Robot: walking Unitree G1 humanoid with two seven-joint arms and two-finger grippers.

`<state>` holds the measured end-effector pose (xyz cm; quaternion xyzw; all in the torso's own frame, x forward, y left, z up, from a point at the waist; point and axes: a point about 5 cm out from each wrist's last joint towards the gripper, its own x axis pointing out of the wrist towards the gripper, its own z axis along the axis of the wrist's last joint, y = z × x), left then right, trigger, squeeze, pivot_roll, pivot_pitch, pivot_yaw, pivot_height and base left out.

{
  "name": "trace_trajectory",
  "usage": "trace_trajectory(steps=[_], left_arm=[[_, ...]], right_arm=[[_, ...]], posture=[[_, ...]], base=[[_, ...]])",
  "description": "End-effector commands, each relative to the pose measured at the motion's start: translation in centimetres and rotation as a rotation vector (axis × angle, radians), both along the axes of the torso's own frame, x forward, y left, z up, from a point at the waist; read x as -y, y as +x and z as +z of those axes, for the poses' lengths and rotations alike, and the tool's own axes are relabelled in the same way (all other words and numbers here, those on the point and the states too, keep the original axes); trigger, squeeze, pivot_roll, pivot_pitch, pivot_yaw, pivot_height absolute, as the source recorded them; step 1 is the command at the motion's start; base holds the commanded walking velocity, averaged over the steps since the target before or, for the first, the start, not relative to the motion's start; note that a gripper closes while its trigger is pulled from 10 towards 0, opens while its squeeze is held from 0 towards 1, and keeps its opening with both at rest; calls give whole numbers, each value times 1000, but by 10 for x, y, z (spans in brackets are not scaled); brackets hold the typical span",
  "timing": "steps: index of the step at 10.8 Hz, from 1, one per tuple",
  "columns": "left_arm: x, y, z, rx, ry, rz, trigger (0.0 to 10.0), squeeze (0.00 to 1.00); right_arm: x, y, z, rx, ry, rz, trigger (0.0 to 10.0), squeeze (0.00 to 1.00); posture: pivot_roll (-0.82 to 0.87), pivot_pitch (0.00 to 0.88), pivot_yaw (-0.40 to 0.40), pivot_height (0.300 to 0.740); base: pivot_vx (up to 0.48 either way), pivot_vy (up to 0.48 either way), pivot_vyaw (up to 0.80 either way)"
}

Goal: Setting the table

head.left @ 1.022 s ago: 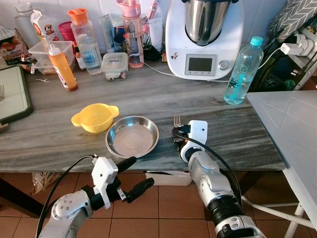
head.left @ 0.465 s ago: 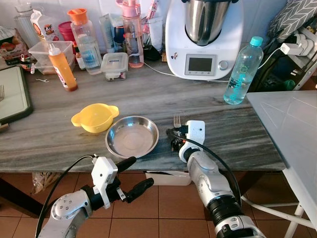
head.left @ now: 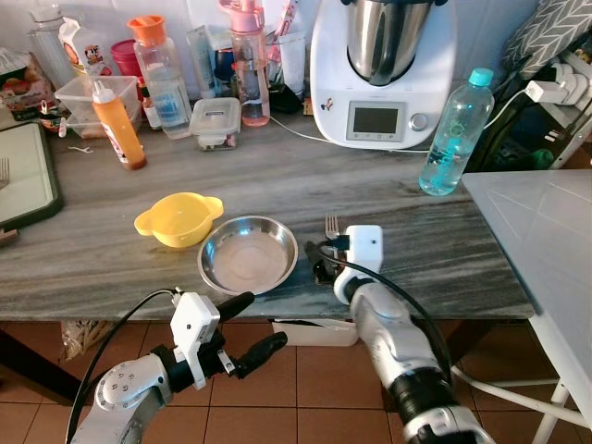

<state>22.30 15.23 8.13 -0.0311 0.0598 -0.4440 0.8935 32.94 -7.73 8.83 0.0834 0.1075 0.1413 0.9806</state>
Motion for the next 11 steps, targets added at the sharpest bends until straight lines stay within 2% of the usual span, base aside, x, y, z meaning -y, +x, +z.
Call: trace_trajectory(steps=[1,4,6,7,8,11], left_arm=[[-3,2,4,11,20,4,10000,0],[-3,2,3,9,21,-4,10000,0],[-2,3,3,9,24,-9,10000,0],[-2,4,3,8,24,-8,10000,0],[-2,4,3,7,24,-8,10000,0],[-2,3,3,4,25,-8,10000,0]], right_arm=[[-2,0,8,29,-5,20,10000,1000],[13,-6,10,40,-20,7,10000,1000],[13,-7,6,7,-8,1,10000,1000],[7,-6,7,-1,-14,19,10000,137],[2,-5,9,-10,2,37,10000,0],[-5,-6,4,-55,12,95,10000,0]], posture=[[59,57,25,740],[51,53,31,740],[52,53,31,740],[55,52,30,740],[56,52,29,740],[58,54,25,740]], base=[[0,0,0],[0,0,0],[0,0,0],[0,0,0],[0,0,0],[0,0,0]])
